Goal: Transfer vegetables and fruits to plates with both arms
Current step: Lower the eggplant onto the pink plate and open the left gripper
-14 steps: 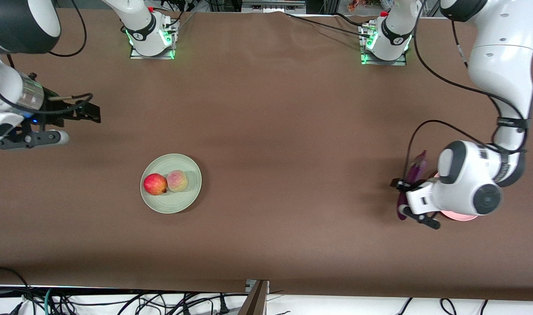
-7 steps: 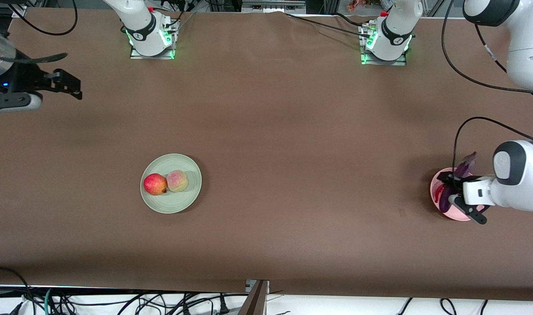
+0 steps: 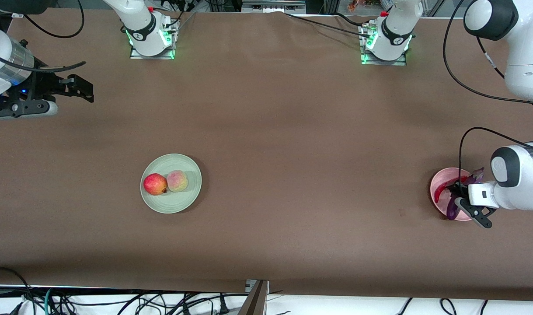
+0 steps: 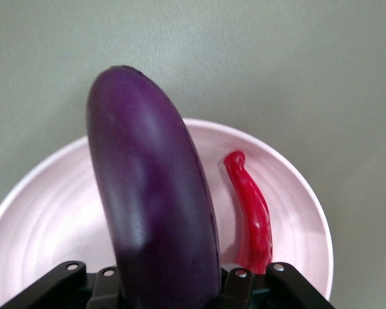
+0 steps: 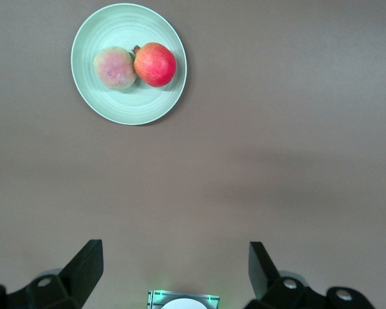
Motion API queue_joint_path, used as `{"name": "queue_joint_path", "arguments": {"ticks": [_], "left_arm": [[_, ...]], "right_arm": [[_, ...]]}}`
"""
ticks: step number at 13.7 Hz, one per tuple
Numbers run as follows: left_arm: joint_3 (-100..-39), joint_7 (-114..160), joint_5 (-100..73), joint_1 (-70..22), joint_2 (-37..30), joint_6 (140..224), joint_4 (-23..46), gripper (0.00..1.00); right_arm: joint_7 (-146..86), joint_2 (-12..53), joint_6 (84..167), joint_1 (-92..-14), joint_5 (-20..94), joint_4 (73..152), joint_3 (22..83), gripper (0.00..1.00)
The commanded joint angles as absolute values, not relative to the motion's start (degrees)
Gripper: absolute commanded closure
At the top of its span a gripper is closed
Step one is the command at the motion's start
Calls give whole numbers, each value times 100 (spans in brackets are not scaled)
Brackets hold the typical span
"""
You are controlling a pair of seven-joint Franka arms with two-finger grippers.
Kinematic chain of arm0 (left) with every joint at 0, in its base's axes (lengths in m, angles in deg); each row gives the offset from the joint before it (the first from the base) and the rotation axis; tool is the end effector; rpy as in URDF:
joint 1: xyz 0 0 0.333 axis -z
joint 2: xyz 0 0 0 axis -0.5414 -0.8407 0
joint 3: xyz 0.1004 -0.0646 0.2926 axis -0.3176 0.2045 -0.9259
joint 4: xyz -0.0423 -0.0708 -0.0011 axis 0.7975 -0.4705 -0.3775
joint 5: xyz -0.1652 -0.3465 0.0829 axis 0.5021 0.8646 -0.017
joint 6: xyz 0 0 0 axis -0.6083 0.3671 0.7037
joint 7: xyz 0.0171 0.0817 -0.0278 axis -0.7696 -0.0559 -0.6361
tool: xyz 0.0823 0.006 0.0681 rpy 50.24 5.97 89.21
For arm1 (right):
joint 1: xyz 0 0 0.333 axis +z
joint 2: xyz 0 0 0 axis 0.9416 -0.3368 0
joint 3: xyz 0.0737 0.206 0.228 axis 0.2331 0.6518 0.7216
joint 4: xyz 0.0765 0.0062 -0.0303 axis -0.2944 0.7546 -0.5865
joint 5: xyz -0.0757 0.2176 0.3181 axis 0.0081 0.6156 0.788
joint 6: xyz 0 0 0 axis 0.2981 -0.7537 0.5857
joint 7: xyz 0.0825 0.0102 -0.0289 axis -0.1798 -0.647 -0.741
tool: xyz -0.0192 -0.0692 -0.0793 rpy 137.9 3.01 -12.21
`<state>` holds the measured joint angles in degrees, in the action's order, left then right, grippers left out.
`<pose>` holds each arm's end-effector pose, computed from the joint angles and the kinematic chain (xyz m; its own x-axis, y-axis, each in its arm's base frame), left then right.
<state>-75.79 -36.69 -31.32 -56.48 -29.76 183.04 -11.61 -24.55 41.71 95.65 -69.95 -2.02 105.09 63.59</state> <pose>0.6978 0.1833 0.1769 0.7319 -0.6789 -0.0591 -0.6653 -0.7306 0.1537 0.5516 0.0538 0.5859 0.9848 0.0979 -0.1437 0.1030 -0.9943 0.0284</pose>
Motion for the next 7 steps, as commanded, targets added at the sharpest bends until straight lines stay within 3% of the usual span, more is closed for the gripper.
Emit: {"name": "queue_joint_path", "arguments": {"ticks": [1,2,5,7], "left_arm": [[-7580,-3794,-3249,-5642,-3106,18444,-1278,46],[-7571,-3785,-3222,-5660,-3098,18480,-1278,0],[-7562,-3741,-3187,-5713,-2940,18305,-1287,0],[-7509,-3706,-3178,-5695,-2782,17710,-1478,0]], "right_arm": [[-2374,4152,9571,-7076,-295,10434,6397,0],[-2374,4152,9571,-7067,-295,10442,6397,0],[-2392,4152,9571,-7067,-286,10434,6397,0],[-2401,4153,9571,-7058,-277,10434,6397,0]]}}
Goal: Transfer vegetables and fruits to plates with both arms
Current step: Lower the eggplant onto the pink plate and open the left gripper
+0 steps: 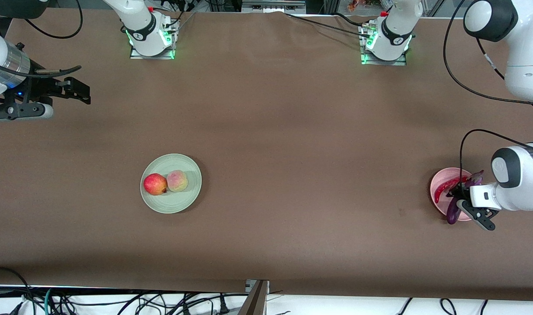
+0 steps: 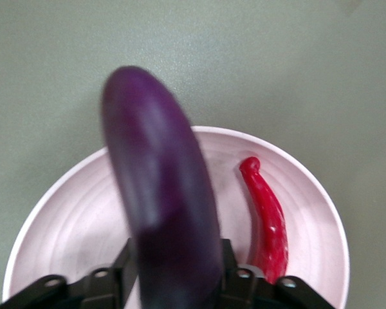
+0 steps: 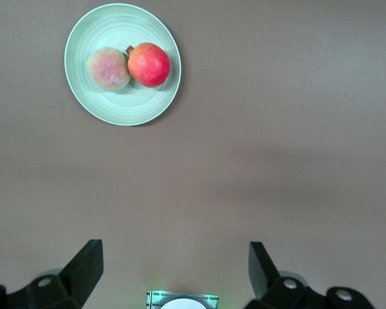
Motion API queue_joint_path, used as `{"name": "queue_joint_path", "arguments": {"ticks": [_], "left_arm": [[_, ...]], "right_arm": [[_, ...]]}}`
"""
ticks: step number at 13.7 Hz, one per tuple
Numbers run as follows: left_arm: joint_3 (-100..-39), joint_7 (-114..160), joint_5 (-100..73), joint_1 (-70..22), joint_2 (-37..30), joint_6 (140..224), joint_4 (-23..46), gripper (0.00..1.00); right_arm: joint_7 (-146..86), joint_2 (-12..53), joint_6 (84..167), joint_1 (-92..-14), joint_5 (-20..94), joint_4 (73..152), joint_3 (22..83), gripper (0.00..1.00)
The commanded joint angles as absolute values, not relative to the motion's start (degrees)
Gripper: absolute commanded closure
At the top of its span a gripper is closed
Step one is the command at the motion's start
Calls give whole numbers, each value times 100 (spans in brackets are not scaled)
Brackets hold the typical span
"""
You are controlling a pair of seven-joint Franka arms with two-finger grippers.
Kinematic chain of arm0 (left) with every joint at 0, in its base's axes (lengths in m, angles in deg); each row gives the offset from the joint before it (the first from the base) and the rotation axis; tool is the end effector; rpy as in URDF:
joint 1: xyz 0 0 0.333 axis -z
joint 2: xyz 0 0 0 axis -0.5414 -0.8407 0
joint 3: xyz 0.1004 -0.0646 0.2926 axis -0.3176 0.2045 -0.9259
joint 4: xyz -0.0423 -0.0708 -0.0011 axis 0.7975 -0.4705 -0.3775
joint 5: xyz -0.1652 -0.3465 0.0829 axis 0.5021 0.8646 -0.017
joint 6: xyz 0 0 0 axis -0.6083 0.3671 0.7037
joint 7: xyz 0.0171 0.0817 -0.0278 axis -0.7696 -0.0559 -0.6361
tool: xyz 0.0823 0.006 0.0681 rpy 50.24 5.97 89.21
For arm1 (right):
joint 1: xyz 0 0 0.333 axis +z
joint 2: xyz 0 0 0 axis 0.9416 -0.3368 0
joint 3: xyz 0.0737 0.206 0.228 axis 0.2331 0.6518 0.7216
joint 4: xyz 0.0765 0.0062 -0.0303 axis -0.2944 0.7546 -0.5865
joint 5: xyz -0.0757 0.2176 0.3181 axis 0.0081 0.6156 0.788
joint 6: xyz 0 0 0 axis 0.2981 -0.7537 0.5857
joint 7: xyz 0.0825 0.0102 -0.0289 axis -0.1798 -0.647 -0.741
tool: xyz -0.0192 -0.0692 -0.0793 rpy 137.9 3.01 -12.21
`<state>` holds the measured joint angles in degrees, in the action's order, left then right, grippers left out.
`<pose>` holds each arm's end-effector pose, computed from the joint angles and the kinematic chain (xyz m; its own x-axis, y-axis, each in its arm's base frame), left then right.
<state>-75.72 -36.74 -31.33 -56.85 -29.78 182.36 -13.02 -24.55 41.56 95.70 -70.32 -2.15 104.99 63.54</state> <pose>0.7016 0.1904 0.1862 0.7381 -0.6726 -0.0528 -0.6609 -0.7366 0.1433 0.5528 0.0495 0.5853 0.9855 0.0906 -0.1437 0.0959 -0.9949 0.0305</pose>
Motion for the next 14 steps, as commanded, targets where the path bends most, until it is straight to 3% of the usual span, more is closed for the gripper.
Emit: {"name": "queue_joint_path", "arguments": {"ticks": [1,6,9,14], "left_arm": [[-7492,-3706,-3169,-5678,-2773,17315,-1689,0],[-7527,-3662,-2668,-5730,-2291,15846,-2130,0],[-7448,-2813,-2668,-5625,-1422,15511,-2043,0],[-7281,-1512,-2677,-5221,-516,14826,-2051,0]], "right_arm": [[-2401,4152,9571,-7058,-277,10434,6397,0],[-2383,4152,9571,-7041,-303,10407,6406,0],[-2392,4152,9580,-7041,-304,10407,6406,0],[-2401,4152,9580,-7049,-304,10407,6414,0]]}}
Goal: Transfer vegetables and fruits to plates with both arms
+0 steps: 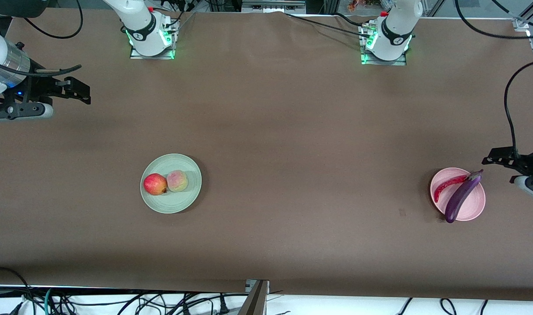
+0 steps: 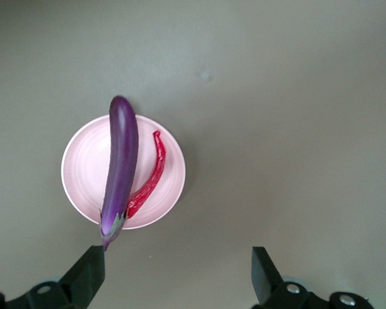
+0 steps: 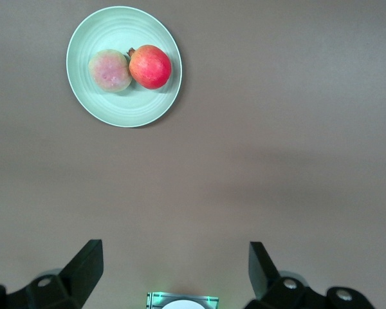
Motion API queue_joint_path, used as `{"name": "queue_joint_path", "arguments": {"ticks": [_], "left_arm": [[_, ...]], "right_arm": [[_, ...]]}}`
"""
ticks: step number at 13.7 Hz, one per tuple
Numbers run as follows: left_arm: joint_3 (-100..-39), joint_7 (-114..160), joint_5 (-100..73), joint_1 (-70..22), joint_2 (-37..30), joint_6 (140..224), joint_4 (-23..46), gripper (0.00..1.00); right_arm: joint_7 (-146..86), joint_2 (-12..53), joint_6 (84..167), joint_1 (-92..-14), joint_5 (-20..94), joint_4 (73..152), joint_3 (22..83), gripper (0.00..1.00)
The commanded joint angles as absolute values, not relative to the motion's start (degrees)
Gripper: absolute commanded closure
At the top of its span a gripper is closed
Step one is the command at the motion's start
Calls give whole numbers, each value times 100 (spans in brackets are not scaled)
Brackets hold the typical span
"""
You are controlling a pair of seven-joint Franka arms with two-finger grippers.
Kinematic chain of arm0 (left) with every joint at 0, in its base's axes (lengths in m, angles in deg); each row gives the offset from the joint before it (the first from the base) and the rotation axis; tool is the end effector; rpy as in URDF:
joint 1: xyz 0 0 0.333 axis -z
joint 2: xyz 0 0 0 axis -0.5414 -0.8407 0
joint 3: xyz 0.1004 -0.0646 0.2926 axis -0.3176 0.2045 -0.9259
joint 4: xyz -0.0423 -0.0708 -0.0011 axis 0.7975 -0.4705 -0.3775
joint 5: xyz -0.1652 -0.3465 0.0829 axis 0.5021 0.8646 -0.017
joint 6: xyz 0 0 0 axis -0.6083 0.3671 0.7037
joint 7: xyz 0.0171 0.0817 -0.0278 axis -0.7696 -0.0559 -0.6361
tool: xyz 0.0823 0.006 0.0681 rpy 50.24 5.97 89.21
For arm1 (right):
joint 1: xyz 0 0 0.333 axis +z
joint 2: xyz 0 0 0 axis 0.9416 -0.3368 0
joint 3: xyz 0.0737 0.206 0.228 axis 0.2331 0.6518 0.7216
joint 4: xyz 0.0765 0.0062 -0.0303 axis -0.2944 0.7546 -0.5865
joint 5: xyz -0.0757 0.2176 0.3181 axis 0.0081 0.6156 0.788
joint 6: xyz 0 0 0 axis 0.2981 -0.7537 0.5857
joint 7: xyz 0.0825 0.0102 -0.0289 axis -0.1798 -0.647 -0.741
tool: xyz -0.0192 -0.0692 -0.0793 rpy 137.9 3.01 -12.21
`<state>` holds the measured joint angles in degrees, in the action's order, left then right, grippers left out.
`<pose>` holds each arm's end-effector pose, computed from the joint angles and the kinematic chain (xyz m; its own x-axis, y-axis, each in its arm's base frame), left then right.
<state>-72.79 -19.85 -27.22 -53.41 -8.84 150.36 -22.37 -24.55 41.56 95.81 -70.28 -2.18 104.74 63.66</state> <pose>0.6776 0.1203 0.4841 0.8605 -0.4967 -0.1132 -0.4794 -0.8647 0.1502 0.5532 0.0510 0.5875 0.9861 0.0934 -0.1375 0.0985 -0.9947 0.0309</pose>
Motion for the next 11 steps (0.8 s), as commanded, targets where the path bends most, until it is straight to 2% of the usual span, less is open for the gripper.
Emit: {"name": "queue_joint_path", "arguments": {"ticks": [1,5,11], "left_arm": [[-7263,-1056,-2660,-5160,-331,14571,-2043,0],[-6921,292,-2317,-5177,-84,14429,-1955,0],[-6798,1769,-2299,-5177,864,14191,-1148,0]], "right_arm": [[-2409,4152,9580,-7050,-312,10407,6406,0],[-2409,4152,9580,-7050,-304,10407,6406,0],[-2409,4152,9580,-7058,-312,10407,6406,0]]}}
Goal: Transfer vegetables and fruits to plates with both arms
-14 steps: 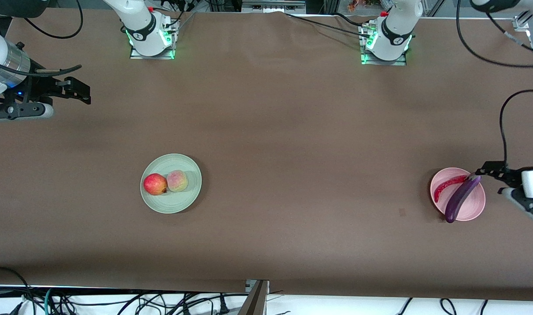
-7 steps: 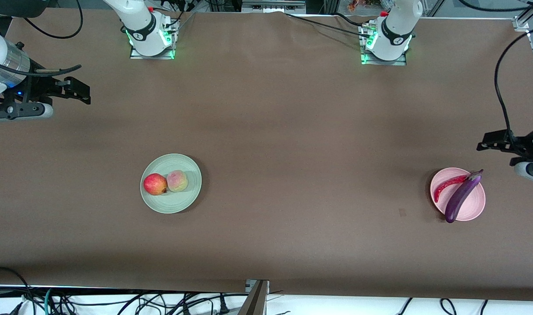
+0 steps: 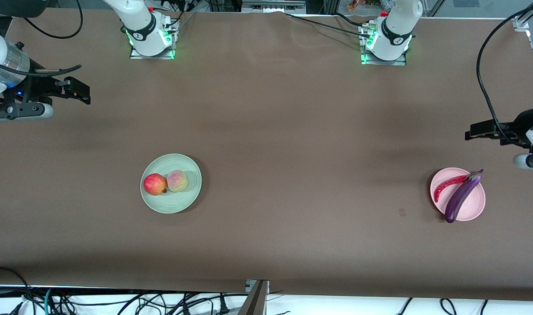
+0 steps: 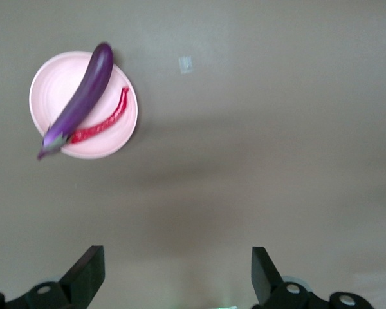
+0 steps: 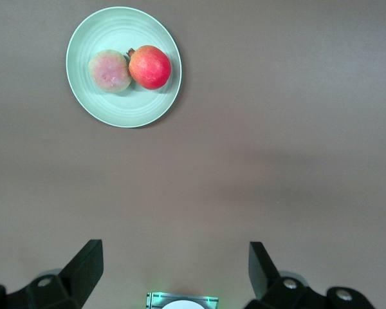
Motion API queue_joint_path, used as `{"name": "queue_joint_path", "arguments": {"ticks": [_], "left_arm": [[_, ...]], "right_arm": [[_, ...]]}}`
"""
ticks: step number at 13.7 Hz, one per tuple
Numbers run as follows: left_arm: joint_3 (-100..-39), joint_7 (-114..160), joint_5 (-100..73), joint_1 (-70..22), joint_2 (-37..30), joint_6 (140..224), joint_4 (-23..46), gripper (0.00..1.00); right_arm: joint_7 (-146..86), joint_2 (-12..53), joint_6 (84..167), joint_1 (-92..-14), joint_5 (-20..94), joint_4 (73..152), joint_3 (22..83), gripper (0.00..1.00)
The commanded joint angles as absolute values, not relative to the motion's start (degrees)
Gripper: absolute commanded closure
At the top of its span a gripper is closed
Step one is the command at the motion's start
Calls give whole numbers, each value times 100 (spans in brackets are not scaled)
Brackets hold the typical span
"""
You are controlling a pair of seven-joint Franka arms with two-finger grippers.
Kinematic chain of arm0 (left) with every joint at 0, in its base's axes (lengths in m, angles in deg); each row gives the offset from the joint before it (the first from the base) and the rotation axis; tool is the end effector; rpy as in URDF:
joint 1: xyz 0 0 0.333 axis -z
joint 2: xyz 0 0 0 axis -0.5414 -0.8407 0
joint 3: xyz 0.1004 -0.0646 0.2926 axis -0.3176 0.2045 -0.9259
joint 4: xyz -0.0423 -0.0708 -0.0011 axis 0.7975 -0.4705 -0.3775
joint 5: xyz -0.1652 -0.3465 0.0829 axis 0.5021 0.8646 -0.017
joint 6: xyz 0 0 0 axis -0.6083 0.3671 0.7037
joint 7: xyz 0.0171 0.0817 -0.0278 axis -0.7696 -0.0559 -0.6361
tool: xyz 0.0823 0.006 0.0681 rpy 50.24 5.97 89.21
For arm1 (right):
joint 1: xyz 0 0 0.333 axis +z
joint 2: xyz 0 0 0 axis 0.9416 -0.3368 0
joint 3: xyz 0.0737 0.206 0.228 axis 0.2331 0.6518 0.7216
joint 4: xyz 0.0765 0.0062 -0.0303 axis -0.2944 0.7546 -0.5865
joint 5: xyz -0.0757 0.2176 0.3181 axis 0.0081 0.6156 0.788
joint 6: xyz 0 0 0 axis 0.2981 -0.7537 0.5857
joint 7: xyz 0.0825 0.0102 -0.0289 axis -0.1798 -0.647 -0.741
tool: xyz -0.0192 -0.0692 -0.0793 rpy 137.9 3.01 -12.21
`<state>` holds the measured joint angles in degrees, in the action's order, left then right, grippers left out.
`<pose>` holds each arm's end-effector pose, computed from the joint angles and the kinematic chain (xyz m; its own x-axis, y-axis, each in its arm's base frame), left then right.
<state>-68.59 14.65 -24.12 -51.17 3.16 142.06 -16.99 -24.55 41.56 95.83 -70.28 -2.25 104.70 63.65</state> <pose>0.6227 0.0297 0.5715 0.9777 -0.0474 -0.2046 -0.0300 -0.9957 0.0873 0.5533 0.0508 0.5878 0.9863 0.0932 -0.1364 0.0984 -0.9946 0.0321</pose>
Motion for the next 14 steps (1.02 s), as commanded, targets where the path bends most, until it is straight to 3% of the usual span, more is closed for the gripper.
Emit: {"name": "queue_joint_path", "arguments": {"ticks": [1,3,7,8,10,14], "left_arm": [[-6797,1770,-2299,-5168,1040,14226,-946,0],[-6893,1787,-2299,-5028,1208,14235,-708,0],[-8989,1787,-2159,-3177,1726,14252,-58,0],[-9203,1779,-2150,-3016,1927,14418,248,0],[-9258,1787,-2159,-2945,2463,14970,1039,0],[-9311,1691,-2220,-2874,2317,15105,806,0]], "right_arm": [[-2409,4152,9580,-7058,-312,10399,6406,0],[-2409,4152,9580,-7058,-304,10398,6406,0],[-2409,4152,9580,-7058,-304,10398,6406,0],[-2409,4152,9580,-7058,-304,10398,6406,0],[-2409,4152,9580,-7058,-304,10398,6406,0],[-2409,4152,9571,-7058,-304,10407,6406,0]]}}
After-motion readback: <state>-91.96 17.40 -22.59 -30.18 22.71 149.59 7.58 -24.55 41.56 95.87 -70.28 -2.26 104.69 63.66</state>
